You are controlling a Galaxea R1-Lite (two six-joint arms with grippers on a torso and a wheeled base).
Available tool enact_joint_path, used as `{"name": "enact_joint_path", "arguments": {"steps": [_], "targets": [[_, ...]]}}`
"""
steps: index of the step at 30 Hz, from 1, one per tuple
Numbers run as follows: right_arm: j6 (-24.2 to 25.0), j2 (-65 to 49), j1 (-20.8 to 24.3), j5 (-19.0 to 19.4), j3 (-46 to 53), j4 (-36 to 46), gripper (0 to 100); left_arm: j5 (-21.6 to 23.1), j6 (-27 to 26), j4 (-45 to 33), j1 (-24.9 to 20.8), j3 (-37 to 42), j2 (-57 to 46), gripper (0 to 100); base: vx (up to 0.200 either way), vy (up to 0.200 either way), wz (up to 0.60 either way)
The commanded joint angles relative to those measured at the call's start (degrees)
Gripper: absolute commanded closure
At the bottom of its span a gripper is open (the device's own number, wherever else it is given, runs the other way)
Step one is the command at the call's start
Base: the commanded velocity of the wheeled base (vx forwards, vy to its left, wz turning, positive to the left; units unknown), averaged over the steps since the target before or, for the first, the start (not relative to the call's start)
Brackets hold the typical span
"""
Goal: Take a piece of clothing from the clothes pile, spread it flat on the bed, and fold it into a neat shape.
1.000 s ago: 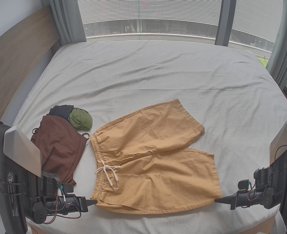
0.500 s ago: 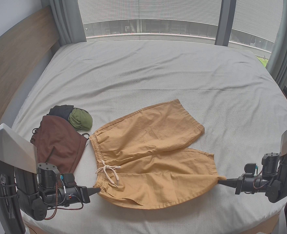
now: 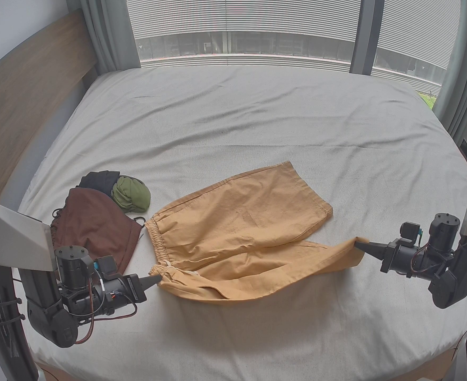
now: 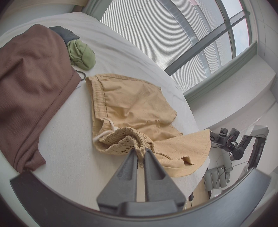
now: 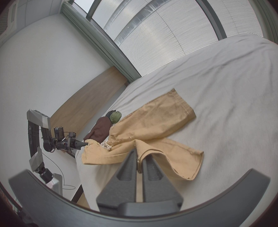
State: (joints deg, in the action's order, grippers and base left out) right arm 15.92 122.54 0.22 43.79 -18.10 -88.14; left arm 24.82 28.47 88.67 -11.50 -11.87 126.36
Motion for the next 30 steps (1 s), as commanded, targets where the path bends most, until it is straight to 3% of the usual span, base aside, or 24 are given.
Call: {"name": "enact_joint_path", "arguments": {"steps": [1, 8, 15, 30], "targets": [[1.0, -0.7, 0.1, -0.2, -3.0, -0.1, 100, -0.7, 1.1, 0.0, 0.1, -1.8, -0.9, 100, 0.000, 0.000, 0.00], [1.6, -1.3, 0.1, -0.2, -6.4, 0.7, 100, -0.9, 3.4, 0.0, -0.1, -3.9, -2.8, 100, 0.000, 0.000, 0.00], [2.1, -4.9, 0.1, -1.4, -12.6, 9.9, 100, -1.0, 5.9, 0.0, 0.1, -5.9, -2.8, 100, 0.000, 0.000, 0.00], [2.2, -3.7, 1.4, -4.0, -26.5, 19.7, 100, -3.8, 6.7, 0.0, 0.3, -7.8, -3.0, 100, 0.000, 0.000, 0.00]]}}
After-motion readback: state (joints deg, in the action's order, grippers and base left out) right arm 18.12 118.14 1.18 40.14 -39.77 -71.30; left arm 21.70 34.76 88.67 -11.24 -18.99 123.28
